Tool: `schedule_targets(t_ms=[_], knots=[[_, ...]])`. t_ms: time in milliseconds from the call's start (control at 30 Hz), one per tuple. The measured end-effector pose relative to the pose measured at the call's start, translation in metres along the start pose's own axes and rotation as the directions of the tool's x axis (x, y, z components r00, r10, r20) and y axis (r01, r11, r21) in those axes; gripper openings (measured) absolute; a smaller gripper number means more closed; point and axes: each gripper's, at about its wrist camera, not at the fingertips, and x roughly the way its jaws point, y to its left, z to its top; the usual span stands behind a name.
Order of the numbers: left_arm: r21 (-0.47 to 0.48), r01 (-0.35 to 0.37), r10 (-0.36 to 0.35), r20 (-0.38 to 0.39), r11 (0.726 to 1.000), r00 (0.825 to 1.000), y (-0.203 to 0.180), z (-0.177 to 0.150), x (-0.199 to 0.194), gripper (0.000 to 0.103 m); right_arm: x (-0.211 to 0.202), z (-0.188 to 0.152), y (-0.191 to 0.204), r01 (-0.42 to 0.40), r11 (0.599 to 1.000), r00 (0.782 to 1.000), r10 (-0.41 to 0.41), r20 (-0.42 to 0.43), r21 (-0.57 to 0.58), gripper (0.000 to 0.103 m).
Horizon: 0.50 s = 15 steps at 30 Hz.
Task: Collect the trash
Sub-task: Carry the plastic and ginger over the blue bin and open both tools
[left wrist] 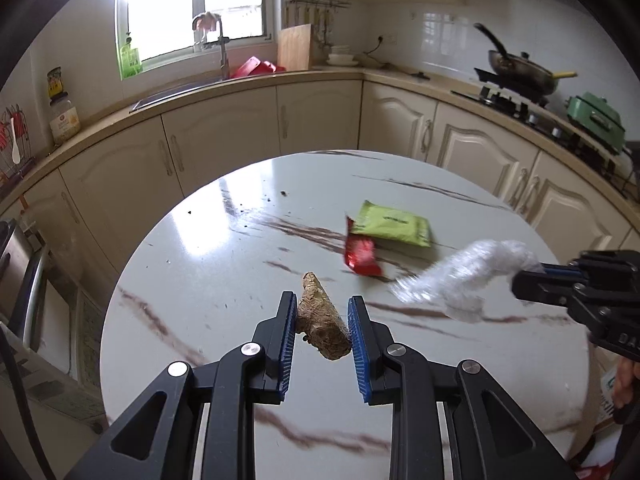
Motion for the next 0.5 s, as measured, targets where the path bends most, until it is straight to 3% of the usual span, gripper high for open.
schedule_targets(t_ms=[167, 433, 500], knots=[[-0.002, 0.018, -0.018, 0.045, 1.0, 0.999, -0.015, -0.046, -0.059, 0.022, -0.017, -0.013, 0.033, -0.021, 1.0, 1.0, 0.021, 0.011, -0.013, 0.008], [-0.046, 0.01, -0.005, 0.093, 0.999, 0.996, 0.001, -0.121, -0.152, 0.022, -0.03, -0.037, 0.108, -0.082, 0.994, 0.996, 0.083, 0.013, -0.072, 0.008], [-0.066, 0.008, -0.001, 0.106, 0.998, 0.994, 0.009, -0.141, -0.174, 0.018, -0.028, -0.041, 0.129, -0.108, 0.99, 0.994, 0.108, 0.0, -0.09, 0.008]])
